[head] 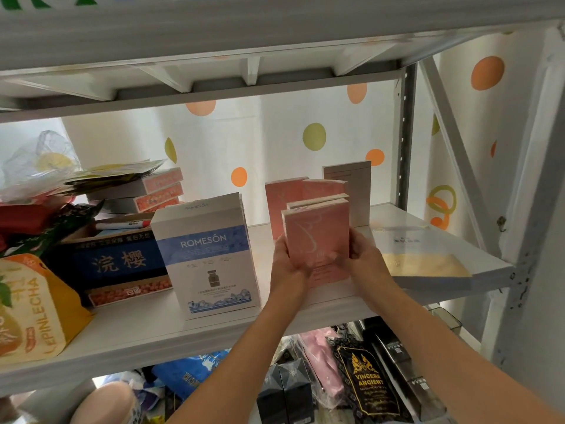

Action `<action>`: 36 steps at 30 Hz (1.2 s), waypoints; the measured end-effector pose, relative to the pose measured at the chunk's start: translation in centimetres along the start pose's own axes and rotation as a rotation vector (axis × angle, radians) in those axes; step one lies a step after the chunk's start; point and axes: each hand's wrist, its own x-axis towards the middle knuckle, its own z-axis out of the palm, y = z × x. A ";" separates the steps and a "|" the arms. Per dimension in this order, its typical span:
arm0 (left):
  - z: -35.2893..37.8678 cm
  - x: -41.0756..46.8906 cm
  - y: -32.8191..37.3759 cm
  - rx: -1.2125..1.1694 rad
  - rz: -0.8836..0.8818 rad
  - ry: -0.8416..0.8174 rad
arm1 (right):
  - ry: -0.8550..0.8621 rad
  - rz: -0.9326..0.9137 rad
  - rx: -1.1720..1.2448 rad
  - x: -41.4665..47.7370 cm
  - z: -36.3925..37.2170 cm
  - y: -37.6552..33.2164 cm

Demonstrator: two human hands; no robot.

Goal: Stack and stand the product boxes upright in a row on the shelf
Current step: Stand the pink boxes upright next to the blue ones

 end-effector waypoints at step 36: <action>-0.5 -0.9 -0.7 -0.137 -0.003 0.004 | 0.337 -0.014 -0.073 4.2 -1.3 -3.8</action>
